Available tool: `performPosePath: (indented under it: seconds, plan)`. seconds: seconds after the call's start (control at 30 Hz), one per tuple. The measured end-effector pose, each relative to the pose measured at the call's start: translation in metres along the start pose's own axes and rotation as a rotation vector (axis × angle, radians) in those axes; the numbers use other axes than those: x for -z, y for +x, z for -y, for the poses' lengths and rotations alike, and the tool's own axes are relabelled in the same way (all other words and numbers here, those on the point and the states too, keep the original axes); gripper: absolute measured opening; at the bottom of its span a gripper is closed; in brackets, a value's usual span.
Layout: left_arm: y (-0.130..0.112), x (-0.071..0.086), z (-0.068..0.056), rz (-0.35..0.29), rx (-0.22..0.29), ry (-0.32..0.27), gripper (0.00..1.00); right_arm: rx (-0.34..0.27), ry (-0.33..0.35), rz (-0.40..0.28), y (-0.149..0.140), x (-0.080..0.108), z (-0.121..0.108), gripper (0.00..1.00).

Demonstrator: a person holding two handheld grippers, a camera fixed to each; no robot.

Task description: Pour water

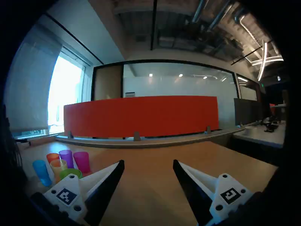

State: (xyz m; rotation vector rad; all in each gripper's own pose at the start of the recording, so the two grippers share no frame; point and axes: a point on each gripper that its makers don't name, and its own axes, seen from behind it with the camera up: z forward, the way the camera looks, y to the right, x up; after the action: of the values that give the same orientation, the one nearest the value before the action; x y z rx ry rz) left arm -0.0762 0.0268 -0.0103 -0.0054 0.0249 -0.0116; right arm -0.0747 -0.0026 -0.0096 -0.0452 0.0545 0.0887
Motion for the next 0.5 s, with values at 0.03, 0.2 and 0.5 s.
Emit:
performPosePath:
  seconds: [0.03,0.2,0.5]
  plan:
    - [-0.0001,0.0000,0.0002,0.000,0.000,0.000,0.98,0.003,-0.002,0.001,-0.0010,-0.0002,-0.0014,1.00]
    - [0.0000,0.0000,0.0004,0.000,0.000,0.000,0.98,0.028,-0.003,-0.001,-0.0021,-0.0013,-0.0027,0.99]
    - [0.0002,0.0000,-0.0005,0.000,0.000,0.000,0.98,0.037,-0.002,0.001,-0.0059,-0.0037,0.0001,0.99]
